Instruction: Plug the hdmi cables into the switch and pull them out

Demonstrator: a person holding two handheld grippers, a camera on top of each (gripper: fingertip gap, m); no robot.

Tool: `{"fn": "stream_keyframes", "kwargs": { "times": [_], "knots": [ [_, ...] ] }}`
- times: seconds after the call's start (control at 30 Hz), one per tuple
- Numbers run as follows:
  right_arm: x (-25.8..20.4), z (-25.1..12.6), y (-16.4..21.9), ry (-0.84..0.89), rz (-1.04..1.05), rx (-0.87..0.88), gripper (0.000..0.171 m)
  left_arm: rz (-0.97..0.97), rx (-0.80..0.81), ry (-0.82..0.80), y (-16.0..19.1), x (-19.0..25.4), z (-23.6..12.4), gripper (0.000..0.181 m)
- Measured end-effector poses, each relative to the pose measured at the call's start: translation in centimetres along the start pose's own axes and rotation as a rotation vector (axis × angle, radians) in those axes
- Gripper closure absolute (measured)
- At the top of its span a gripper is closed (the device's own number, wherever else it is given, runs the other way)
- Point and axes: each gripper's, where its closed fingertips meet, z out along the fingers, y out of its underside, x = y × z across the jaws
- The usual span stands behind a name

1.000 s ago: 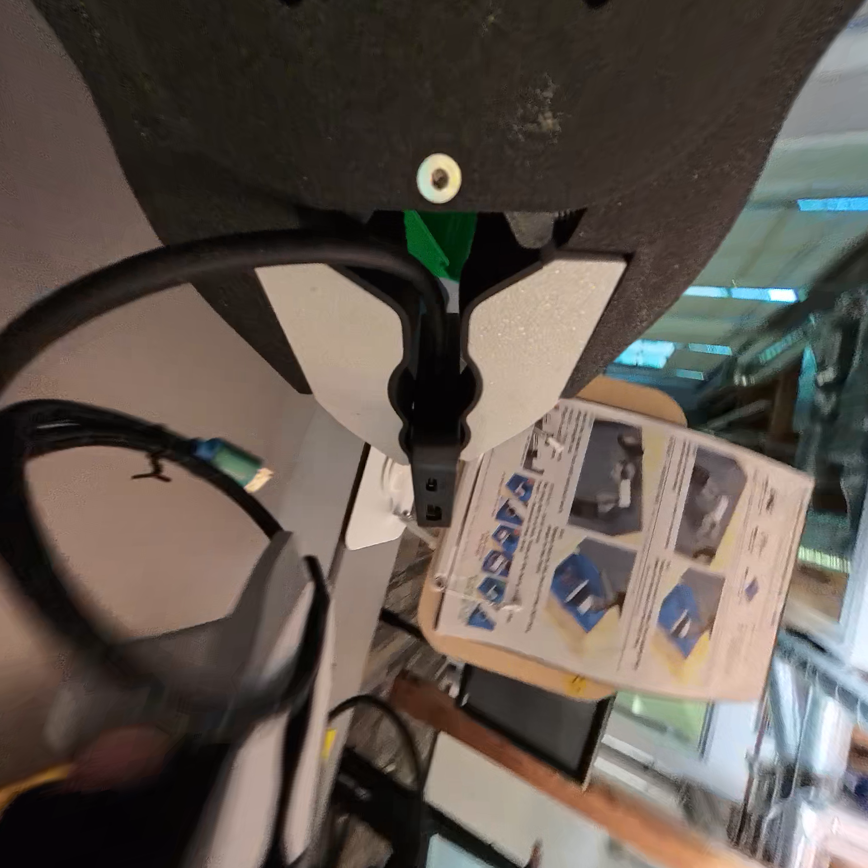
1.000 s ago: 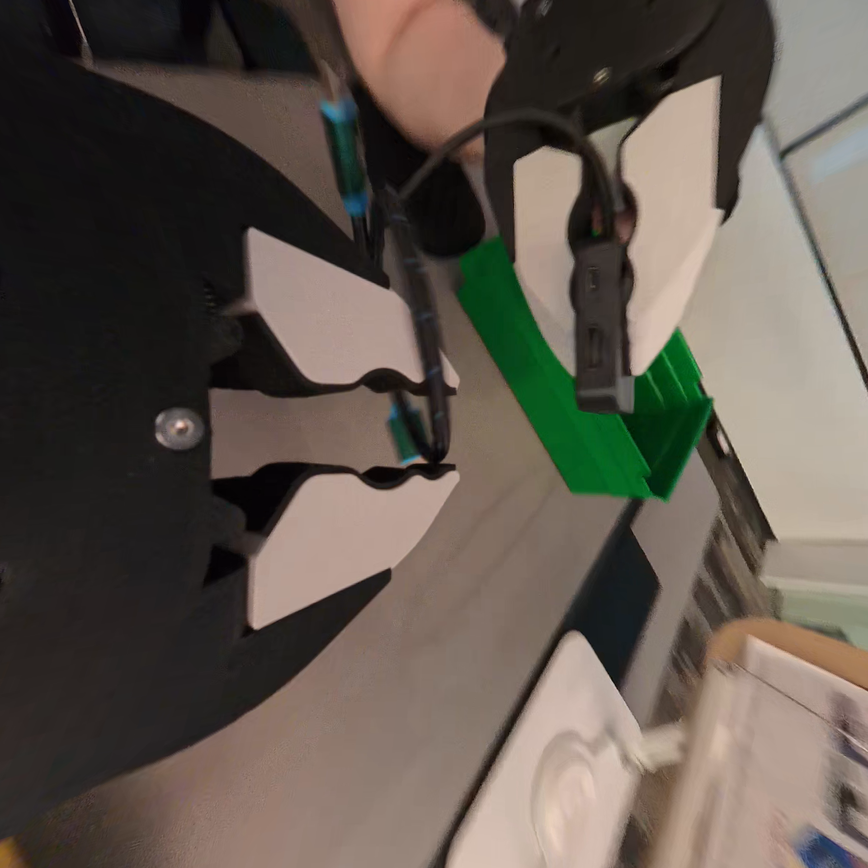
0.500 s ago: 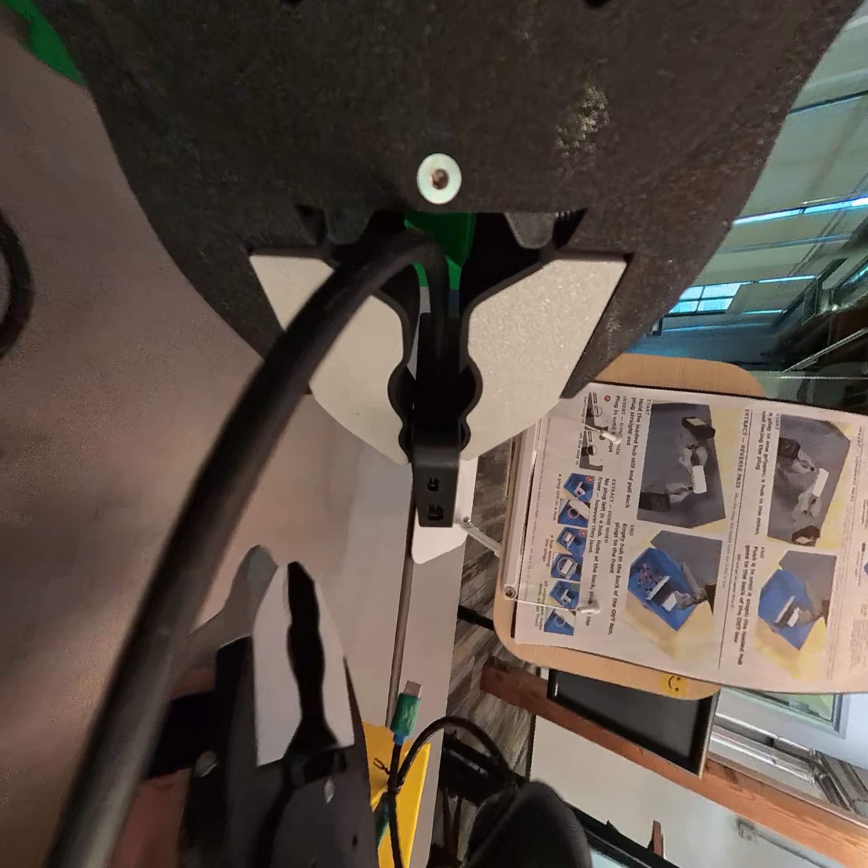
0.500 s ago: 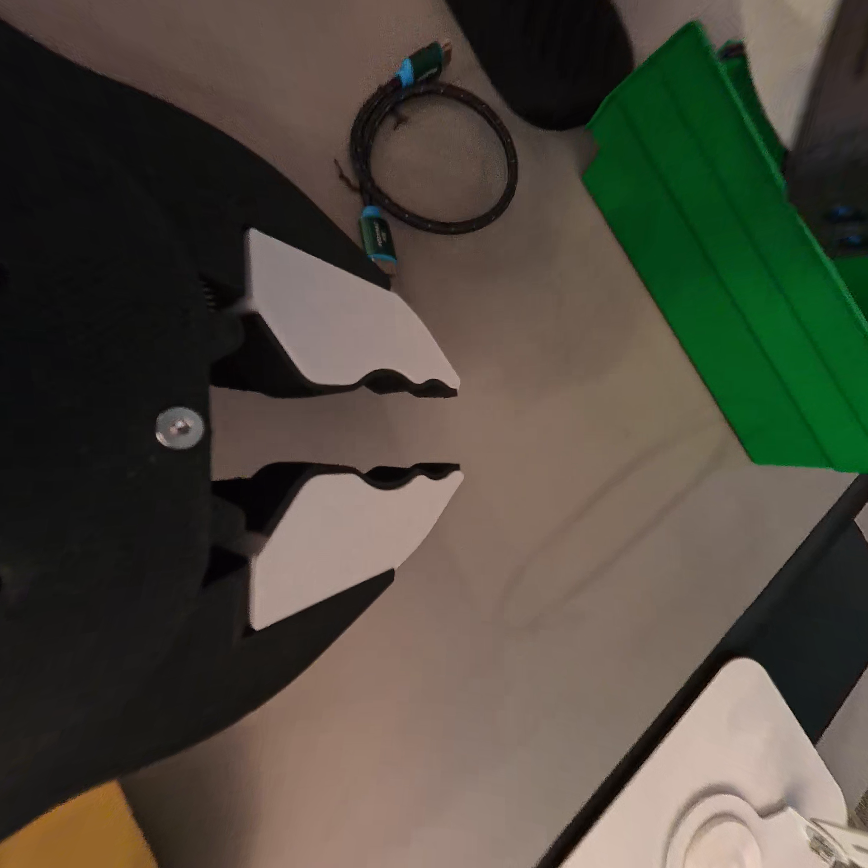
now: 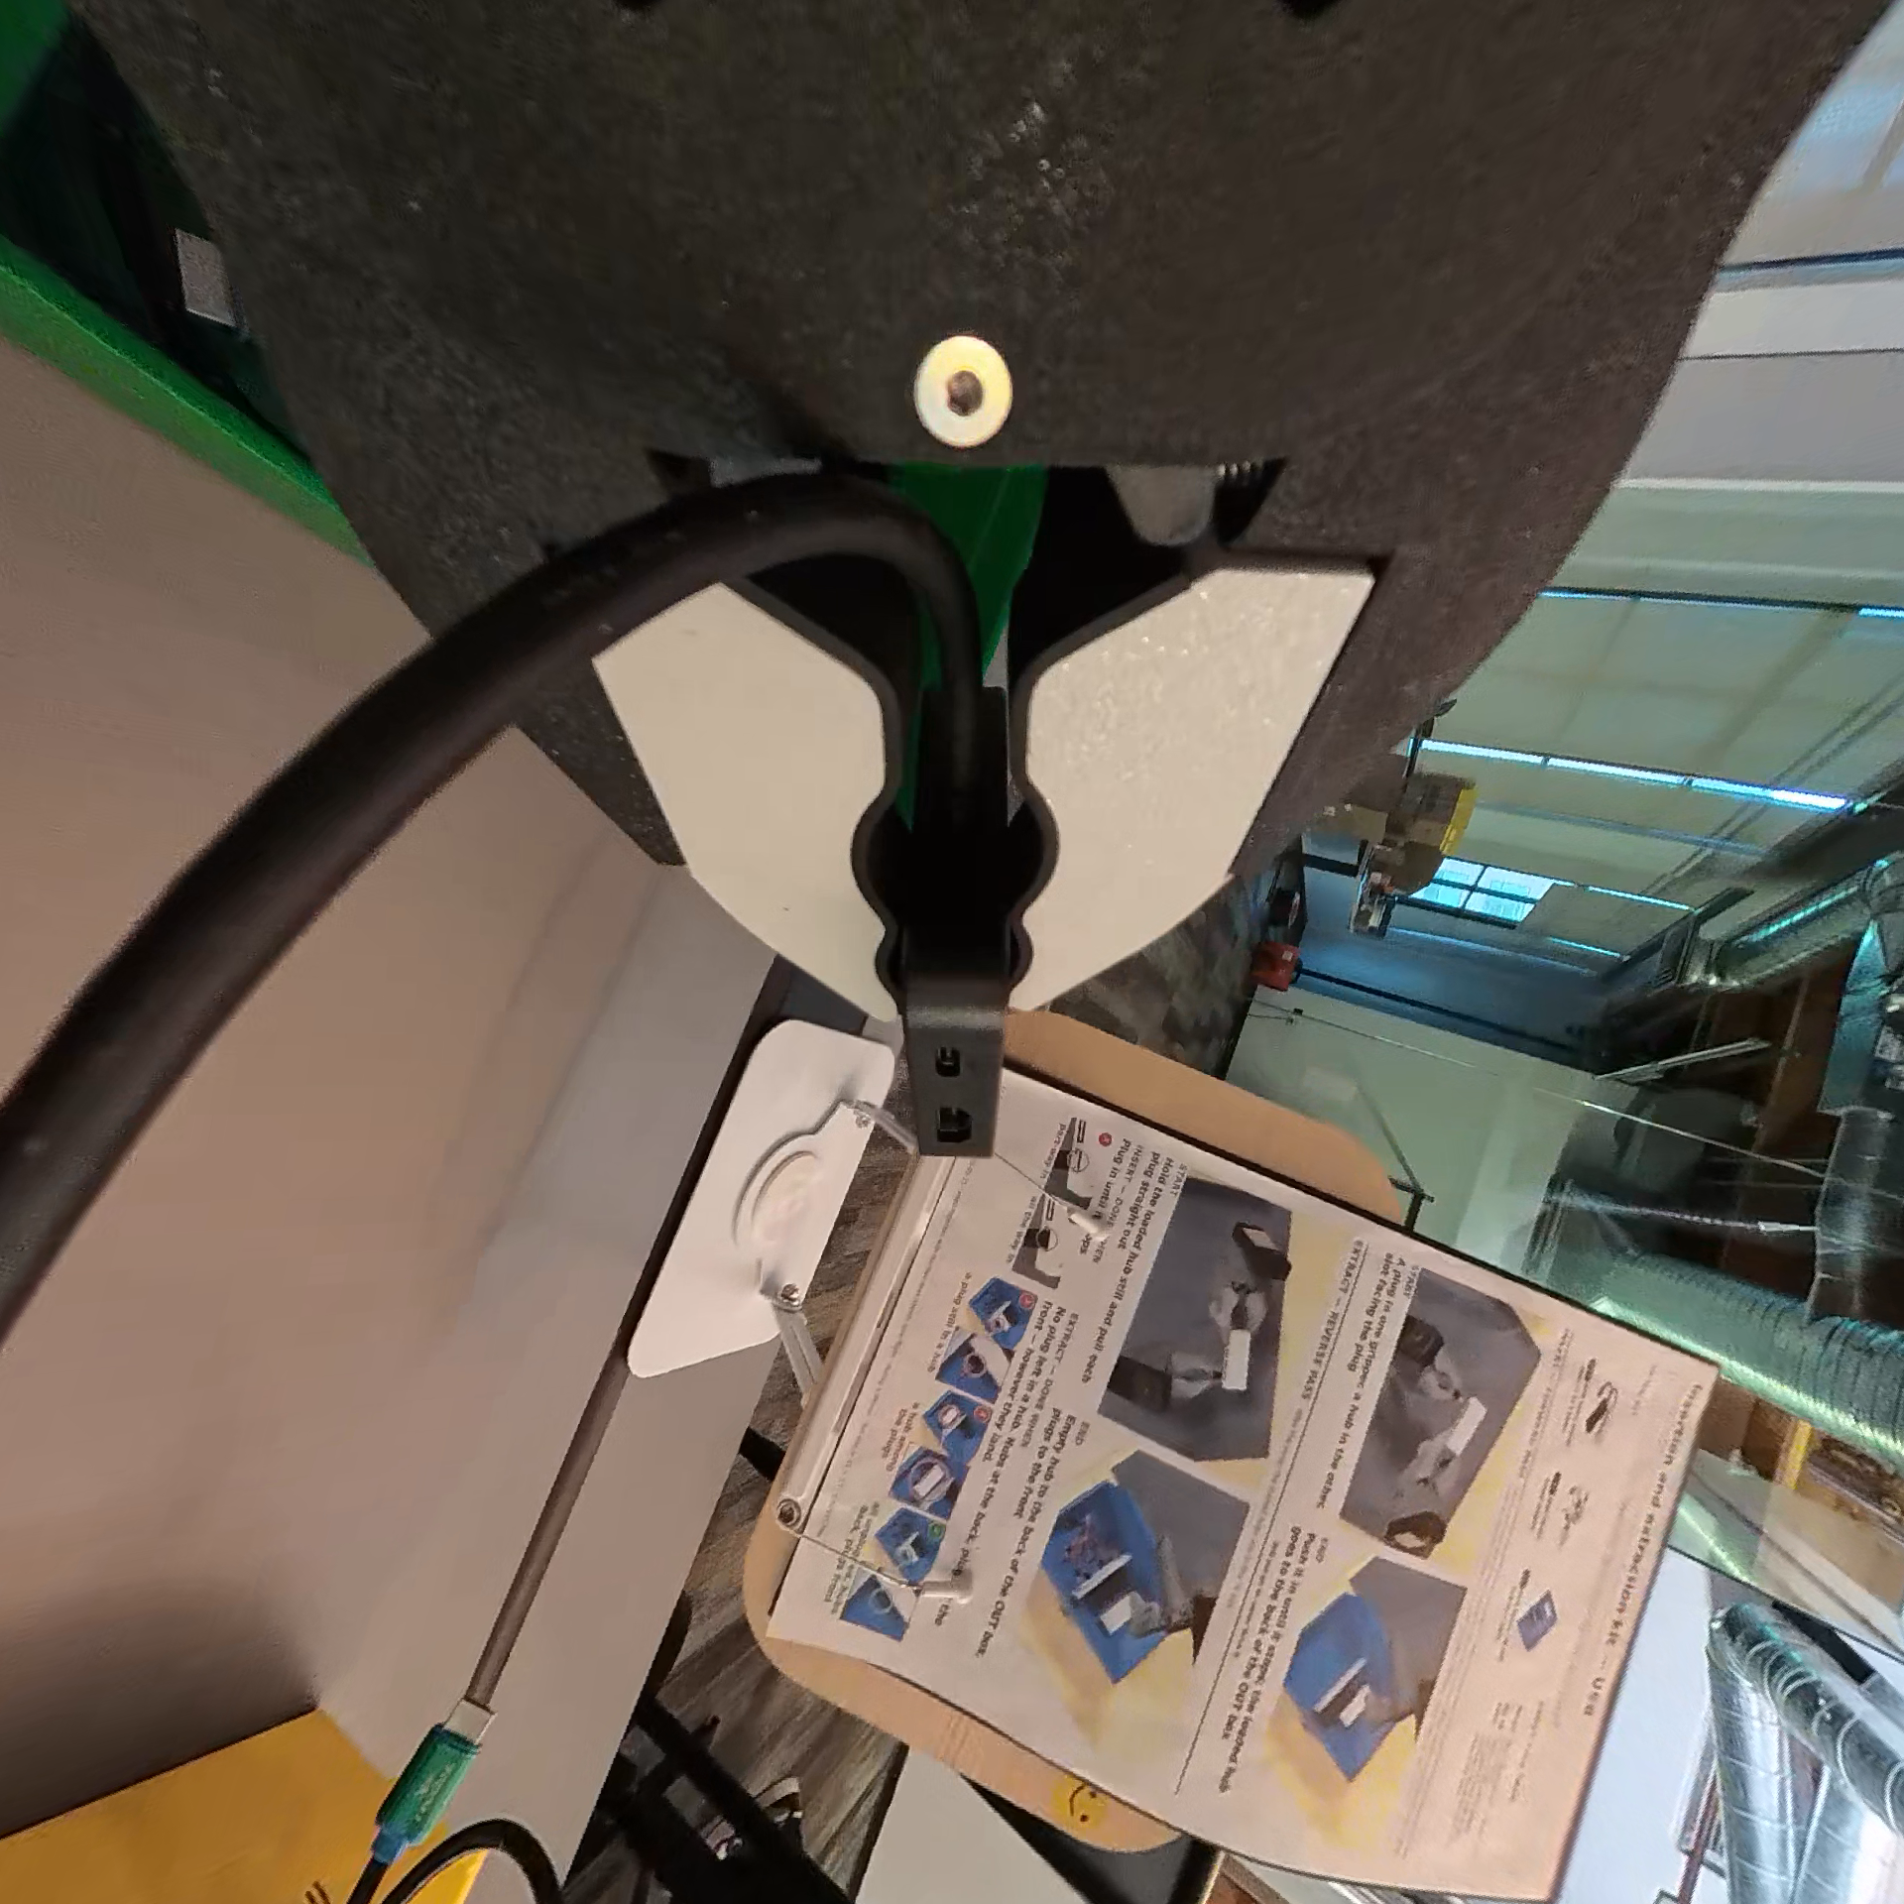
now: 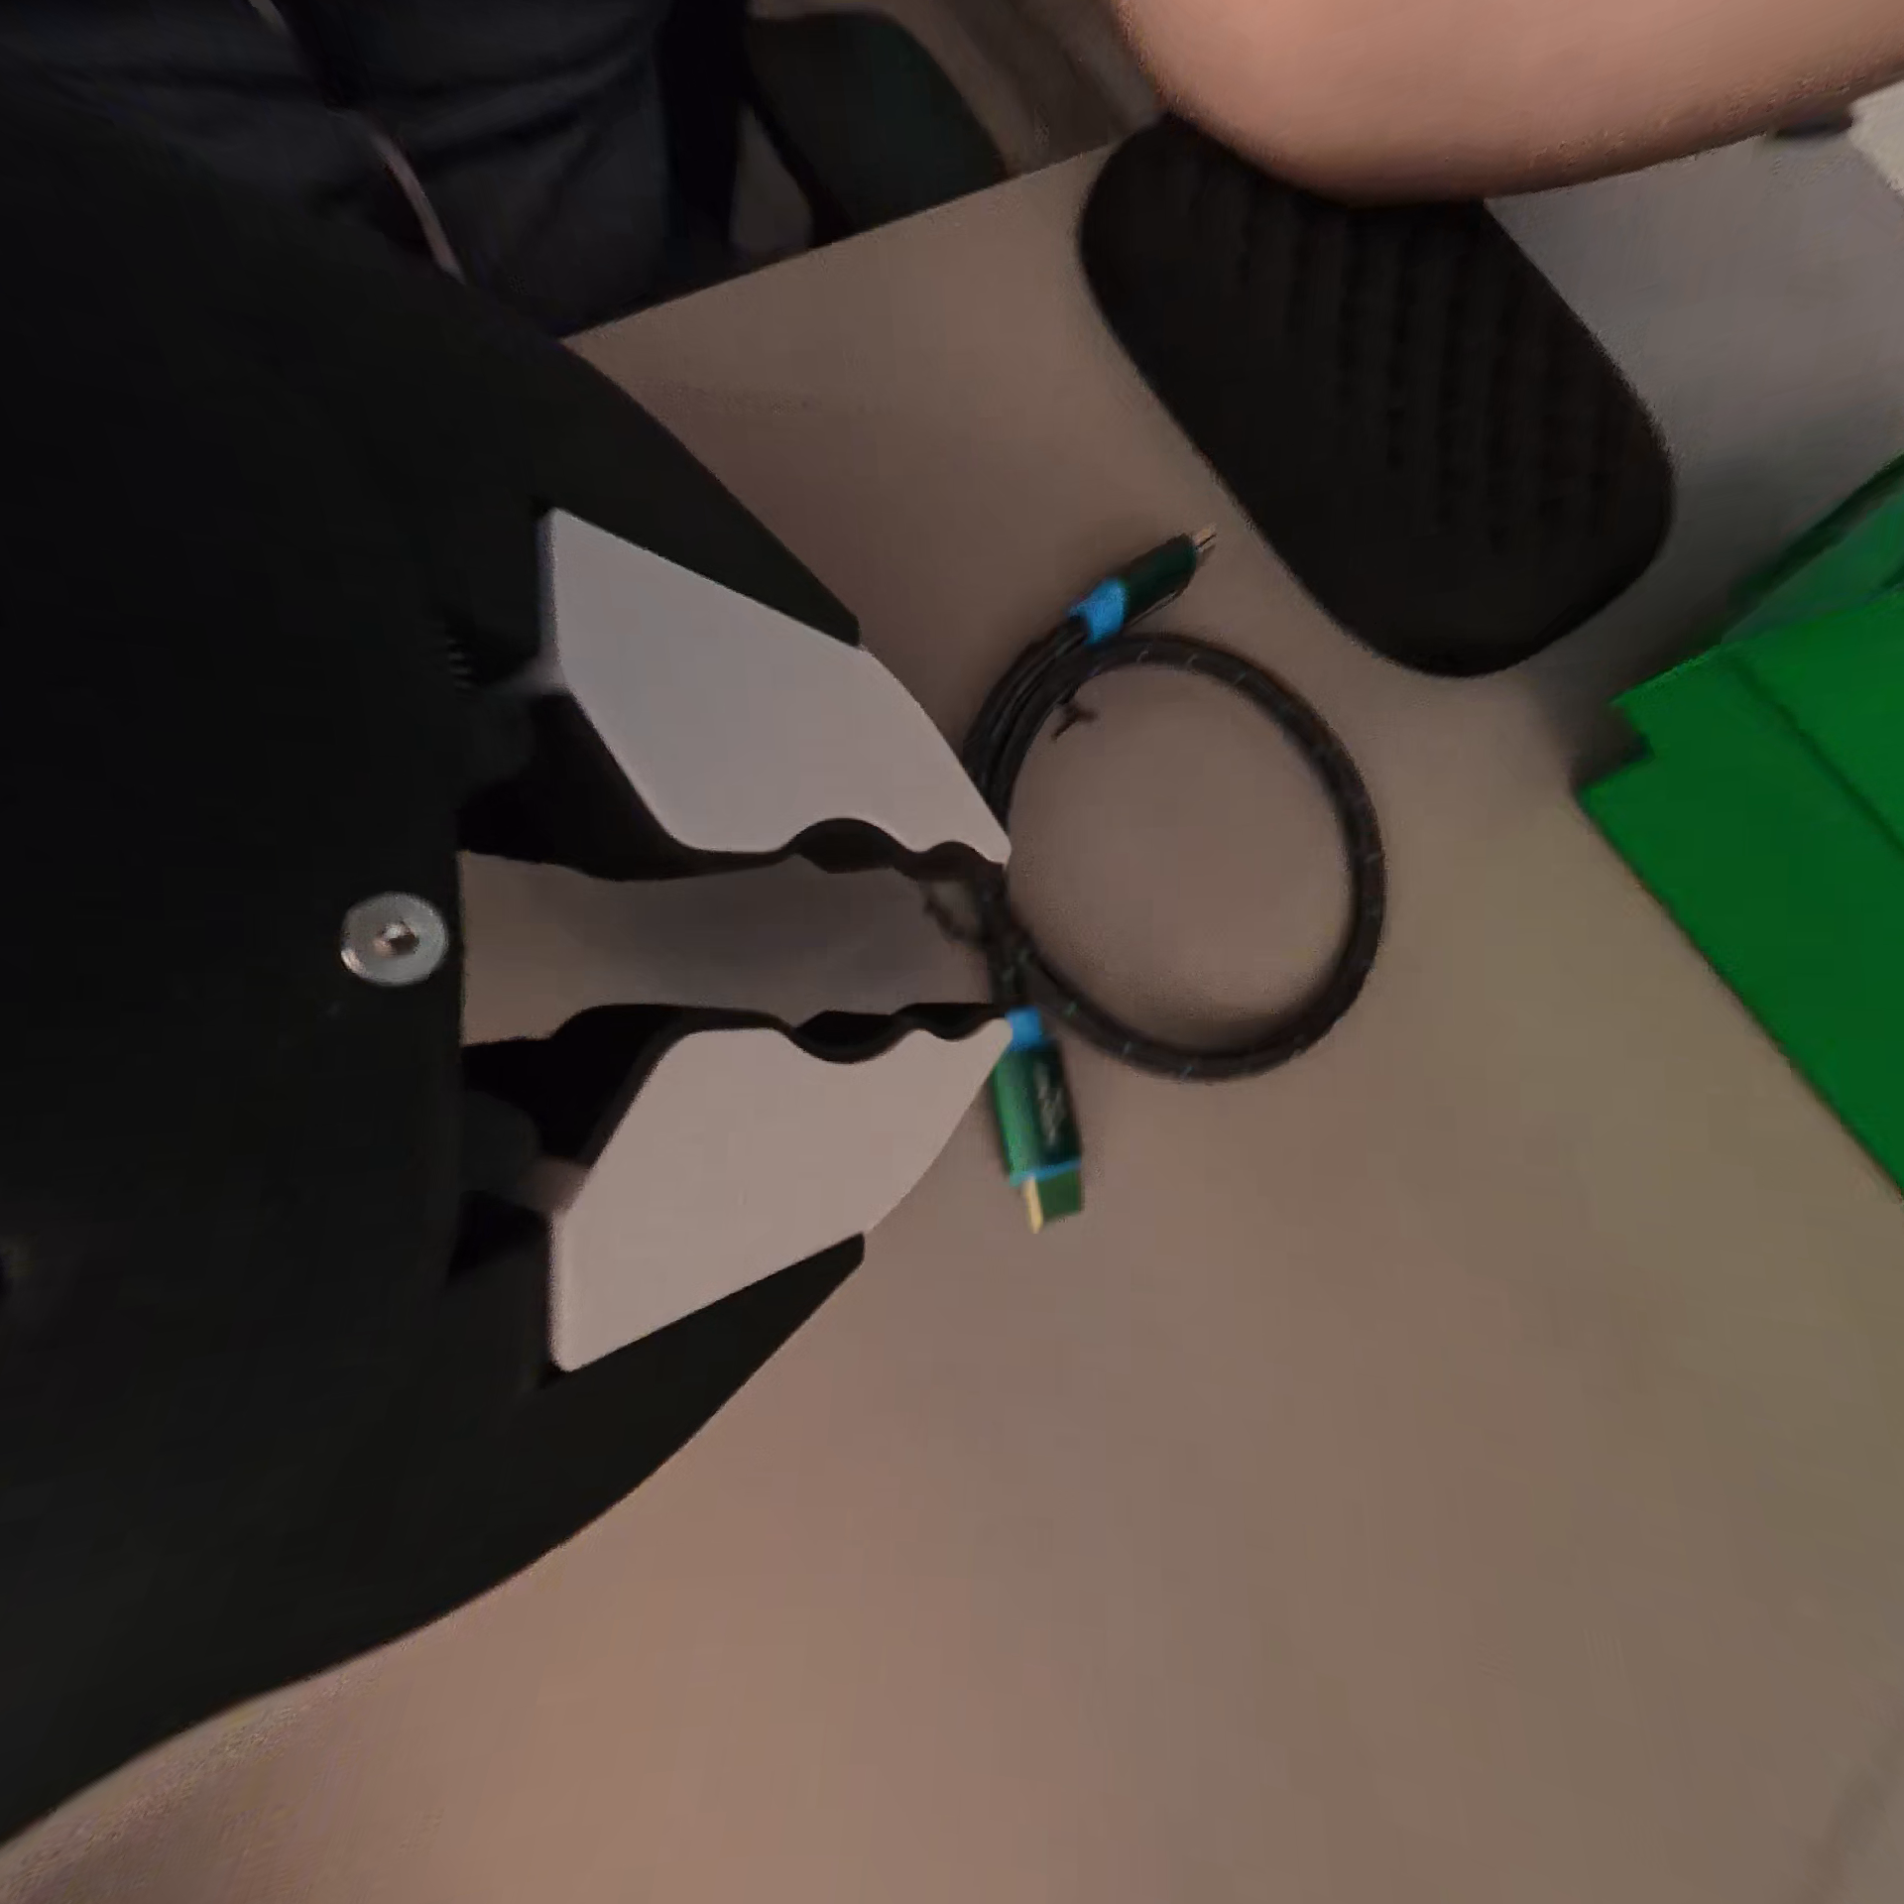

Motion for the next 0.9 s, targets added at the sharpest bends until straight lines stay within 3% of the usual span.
{"fn": "stream_keyframes", "kwargs": {
  "times": [0.13,0.3,0.37,0.47,0.67,0.8,0.9],
  "knots": [
    [-3.4,1.7,-0.7,0.137,-0.099,0.04,0.149,-0.008,0.02,-0.008,-0.7,-0.3,-0.5,0.168],
    [-3.8,3.7,0.7,0.266,-0.296,-0.085,0.159,0.008,0.056,0.0,-1.9,0.1,-1.0,0.168],
    [-2.9,2.8,1.9,0.258,-0.374,-0.18,0.164,0.014,0.072,0.005,-2.5,0.2,-1.2,0.168],
    [1.6,-0.8,3.0,0.381,-0.453,-0.296,0.162,0.017,0.089,0.008,-3.0,0.3,-1.5,0.168],
    [6.2,-5.3,2.0,0.556,-0.214,-0.19,0.149,0.004,0.098,0.003,-3.1,0.0,-1.6,0.168],
    [6.9,-4.5,3.8,0.57,-0.068,-0.183,0.136,0.003,0.078,-0.004,-2.5,-0.2,-1.5,0.168],
    [8.4,-4.4,5.0,0.62,-0.051,-0.204,0.139,-0.004,0.087,0.005,-2.6,-0.1,-1.5,0.168]
  ]
}}
